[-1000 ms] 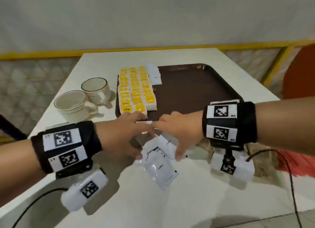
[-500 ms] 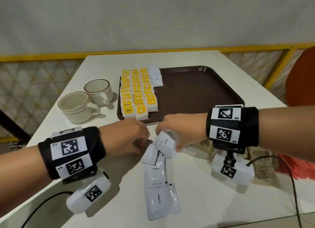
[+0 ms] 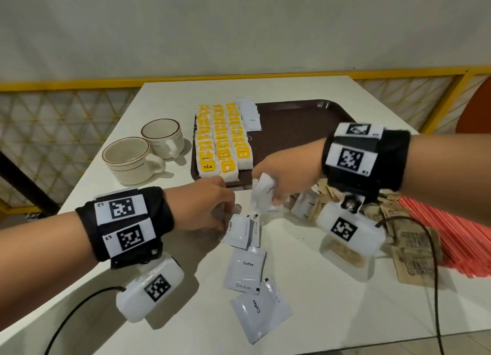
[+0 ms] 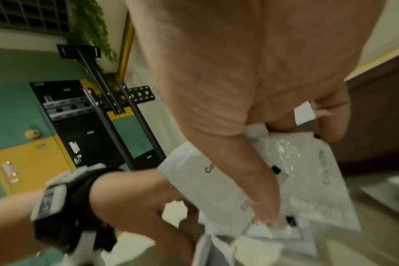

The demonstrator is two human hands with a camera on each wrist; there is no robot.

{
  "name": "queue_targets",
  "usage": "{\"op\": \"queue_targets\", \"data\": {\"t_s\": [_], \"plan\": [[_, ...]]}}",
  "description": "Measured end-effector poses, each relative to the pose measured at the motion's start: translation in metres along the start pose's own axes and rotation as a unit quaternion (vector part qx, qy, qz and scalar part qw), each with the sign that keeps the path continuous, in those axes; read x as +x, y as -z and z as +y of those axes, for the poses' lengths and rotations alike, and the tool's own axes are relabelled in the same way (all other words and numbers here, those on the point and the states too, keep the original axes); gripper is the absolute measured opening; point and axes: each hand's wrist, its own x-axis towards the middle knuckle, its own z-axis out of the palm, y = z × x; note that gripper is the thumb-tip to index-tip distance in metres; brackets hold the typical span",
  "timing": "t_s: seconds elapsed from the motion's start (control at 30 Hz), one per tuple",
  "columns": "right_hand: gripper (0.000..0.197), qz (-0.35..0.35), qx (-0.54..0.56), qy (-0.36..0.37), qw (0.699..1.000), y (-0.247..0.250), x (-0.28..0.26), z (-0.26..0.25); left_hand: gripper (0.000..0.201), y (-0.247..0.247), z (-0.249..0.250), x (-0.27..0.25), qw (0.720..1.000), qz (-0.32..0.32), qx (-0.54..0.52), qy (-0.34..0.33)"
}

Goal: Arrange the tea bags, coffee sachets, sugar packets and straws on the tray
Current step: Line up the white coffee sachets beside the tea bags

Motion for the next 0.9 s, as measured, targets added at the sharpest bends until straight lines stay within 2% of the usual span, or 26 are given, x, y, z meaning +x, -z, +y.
{"op": "queue_targets", "data": {"t_s": [0.07,0.2,0.33,0.47,0.63,0.73,0.8,0.9], "plan": [[0.02,-0.011,0.07,0.035,0.997,0.014,-0.011,0.0,0.028,0.0,-0.001,0.001,1.0,-0.002,0.003,-0.002],[0.026,-0.1,0.185,0.136,0.968,0.006,-0.032,-0.024,0.019,0.002,-0.003,0.003,1.0,-0.005,-0.001,-0.017],[0.039,-0.145,0.102,0.235,0.956,-0.043,-0.034,-0.054,0.018,0.003,-0.002,0.002,0.999,0.005,-0.028,-0.026],[0.03,-0.202,0.076,0.254,0.943,-0.072,-0.032,-0.06,0.023,0.004,0.0,0.0,0.999,0.02,-0.031,-0.032],[0.025,-0.163,-0.015,0.24,0.957,-0.074,-0.025,-0.06,0.015,0.002,0.0,-0.001,0.999,0.028,0.003,-0.029],[0.024,-0.147,-0.044,0.212,0.965,-0.068,-0.021,-0.056,0.032,0.003,0.001,0.0,0.999,0.032,0.003,-0.017],[0.02,-0.119,-0.02,0.21,0.97,-0.063,-0.022,-0.052,0.027,0.004,0.002,-0.001,0.999,0.043,-0.022,-0.002],[0.013,-0.047,0.085,0.185,0.978,-0.047,-0.031,-0.04,0.023,0.009,0.001,-0.004,0.991,0.082,-0.103,0.018]]}}
